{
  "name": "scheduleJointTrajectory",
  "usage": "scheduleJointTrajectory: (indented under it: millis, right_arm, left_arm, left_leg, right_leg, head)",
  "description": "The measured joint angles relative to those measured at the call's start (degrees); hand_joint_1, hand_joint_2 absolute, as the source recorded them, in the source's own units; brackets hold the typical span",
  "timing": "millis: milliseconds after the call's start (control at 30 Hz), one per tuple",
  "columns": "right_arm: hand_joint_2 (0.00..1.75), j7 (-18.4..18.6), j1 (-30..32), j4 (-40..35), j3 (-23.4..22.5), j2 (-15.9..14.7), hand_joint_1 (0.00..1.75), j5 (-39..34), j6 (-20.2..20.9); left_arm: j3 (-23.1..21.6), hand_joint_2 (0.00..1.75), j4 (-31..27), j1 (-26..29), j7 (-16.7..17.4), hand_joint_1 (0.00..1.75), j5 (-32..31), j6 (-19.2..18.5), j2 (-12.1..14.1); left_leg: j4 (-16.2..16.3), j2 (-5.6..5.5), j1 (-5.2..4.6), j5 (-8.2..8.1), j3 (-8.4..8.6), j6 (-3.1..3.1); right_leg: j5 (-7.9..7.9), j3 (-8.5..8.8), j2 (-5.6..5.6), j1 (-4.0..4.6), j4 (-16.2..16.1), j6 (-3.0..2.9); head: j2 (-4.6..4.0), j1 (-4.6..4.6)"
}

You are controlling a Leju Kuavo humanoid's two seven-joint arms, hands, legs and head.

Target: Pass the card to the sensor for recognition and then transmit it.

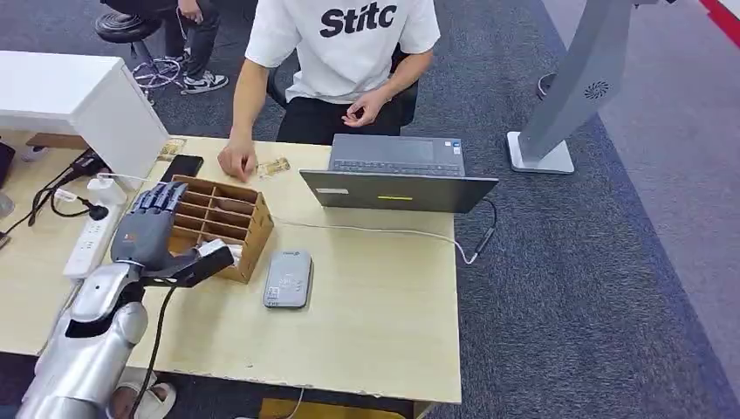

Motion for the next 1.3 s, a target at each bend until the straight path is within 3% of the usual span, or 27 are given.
scheduleJointTrajectory:
  millis: [300,567,833,1267,1300]
  right_arm:
    - [1.75,0.1,0.0,0.0,0.7,-0.1,0.0,0.1,0.0]
    - [1.75,-0.3,0.0,-0.3,1.0,-0.4,0.0,-0.7,0.0]
    - [1.75,-0.5,0.0,-0.6,1.0,-0.4,0.0,-1.3,0.0]
    - [1.75,-0.7,-0.1,-0.6,2.0,-0.4,0.0,-2.1,0.0]
    - [1.75,-0.7,0.0,-0.6,2.1,-0.4,0.0,-2.1,0.0]
  left_arm:
    - [0.0,1.75,3.1,-1.4,-0.8,0.0,0.8,-0.1,-0.5]
    - [0.2,1.75,6.7,-2.7,-7.5,0.0,6.5,-5.5,-0.5]
    - [-0.6,1.75,6.6,-2.7,-8.7,0.0,9.2,-10.8,-0.5]
    - [-3.2,1.75,6.5,-2.7,-8.5,0.0,11.5,-11.1,0.0]
    - [-3.2,1.75,6.5,-2.7,-8.5,0.12,11.6,-11.1,0.0]
  left_leg:
    - [0.0,0.0,0.0,0.0,0.0,0.0]
    - [0.0,0.0,0.0,0.0,0.0,0.0]
    - [0.0,0.0,0.0,0.0,0.0,0.0]
    - [0.0,0.0,0.0,0.0,0.0,0.0]
    - [0.0,0.0,0.0,0.0,0.0,0.0]
  right_leg:
    - [0.0,0.0,0.0,0.0,0.0,0.0]
    - [0.0,0.0,0.0,0.0,0.0,0.0]
    - [0.0,0.0,0.0,0.0,0.0,0.0]
    - [0.0,0.0,0.01,0.0,0.0,0.0]
    - [0.0,0.0,0.01,0.0,0.0,0.0]
  head:
    - [0.0,0.0]
    - [0.0,0.0]
    - [0.0,0.0]
    - [0.0,0.0]
    - [0.0,0.0]
